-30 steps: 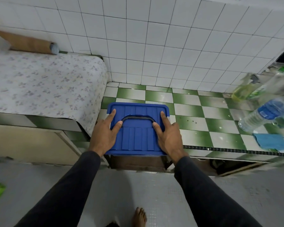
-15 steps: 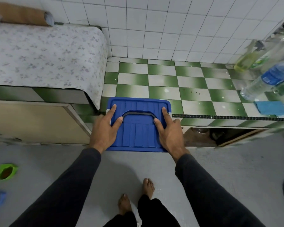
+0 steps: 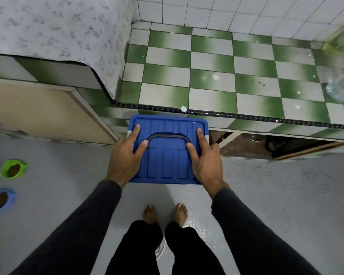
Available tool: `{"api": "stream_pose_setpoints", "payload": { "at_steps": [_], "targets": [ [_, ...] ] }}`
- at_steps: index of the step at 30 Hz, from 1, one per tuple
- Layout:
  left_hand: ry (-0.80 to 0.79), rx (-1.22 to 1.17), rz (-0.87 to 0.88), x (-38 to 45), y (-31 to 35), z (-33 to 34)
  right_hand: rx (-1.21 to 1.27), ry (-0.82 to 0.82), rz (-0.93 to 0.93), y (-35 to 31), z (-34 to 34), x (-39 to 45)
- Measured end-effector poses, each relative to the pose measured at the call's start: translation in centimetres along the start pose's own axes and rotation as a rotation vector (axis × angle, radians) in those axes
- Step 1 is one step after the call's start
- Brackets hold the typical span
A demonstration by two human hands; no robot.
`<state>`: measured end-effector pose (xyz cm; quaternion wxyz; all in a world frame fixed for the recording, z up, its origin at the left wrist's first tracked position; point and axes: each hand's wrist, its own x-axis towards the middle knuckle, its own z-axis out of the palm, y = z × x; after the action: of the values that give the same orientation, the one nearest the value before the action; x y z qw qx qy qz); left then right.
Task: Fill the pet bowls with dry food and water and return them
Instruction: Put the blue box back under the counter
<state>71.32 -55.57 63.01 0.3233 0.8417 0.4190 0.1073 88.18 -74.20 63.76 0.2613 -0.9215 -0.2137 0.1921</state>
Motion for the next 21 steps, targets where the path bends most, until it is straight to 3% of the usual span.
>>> {"api": "stream_pose_setpoints", "payload": {
  "at_steps": [14, 21],
  "targets": [
    [-0.102, 0.049, -0.040, 3.0, -10.7, 15.0, -0.040, -0.057, 0.008, 11.2, 14.0, 5.7],
    [-0.063, -0.016, -0.002, 6.7, -17.2, 23.6, -0.038, -0.048, 0.013, 16.1, 22.2, 11.2]
  ]
}}
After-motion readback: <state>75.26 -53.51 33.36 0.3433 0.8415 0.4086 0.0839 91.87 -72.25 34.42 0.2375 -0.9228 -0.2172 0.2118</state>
